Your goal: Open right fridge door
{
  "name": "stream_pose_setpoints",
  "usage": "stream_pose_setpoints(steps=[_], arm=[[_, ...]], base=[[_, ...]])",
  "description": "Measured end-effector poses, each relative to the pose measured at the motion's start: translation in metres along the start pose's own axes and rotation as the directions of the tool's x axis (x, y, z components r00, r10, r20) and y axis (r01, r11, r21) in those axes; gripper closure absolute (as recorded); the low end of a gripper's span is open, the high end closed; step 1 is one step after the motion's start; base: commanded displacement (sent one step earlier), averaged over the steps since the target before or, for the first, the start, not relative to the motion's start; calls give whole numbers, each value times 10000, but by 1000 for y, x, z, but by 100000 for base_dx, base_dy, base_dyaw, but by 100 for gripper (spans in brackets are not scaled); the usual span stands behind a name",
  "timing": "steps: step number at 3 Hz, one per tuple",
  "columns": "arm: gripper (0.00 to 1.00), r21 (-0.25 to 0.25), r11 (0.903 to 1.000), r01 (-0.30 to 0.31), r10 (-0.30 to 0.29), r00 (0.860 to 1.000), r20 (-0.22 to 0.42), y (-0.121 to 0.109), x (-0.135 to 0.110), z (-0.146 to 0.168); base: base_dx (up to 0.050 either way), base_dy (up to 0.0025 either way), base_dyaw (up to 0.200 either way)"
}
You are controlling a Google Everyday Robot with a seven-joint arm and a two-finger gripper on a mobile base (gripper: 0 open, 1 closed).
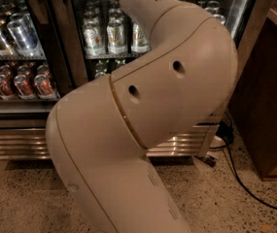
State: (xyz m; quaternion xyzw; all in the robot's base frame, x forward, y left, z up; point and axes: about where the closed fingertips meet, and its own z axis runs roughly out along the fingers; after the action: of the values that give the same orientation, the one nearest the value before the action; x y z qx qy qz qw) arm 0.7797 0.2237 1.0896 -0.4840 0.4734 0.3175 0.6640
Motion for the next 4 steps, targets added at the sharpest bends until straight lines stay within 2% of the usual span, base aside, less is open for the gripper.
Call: stream_pose_setpoints(steps=[1,2,4], arm=[[100,796,9954,-534,447,9932,1075,-3,-27,3],[100,1219,9866,-1080,829,9772,1953,-2,-44,6],[100,1187,9871,-1075,828,9770,1965,-3,-45,6]], base=[[0,0,0],[0,0,0],[0,0,0]])
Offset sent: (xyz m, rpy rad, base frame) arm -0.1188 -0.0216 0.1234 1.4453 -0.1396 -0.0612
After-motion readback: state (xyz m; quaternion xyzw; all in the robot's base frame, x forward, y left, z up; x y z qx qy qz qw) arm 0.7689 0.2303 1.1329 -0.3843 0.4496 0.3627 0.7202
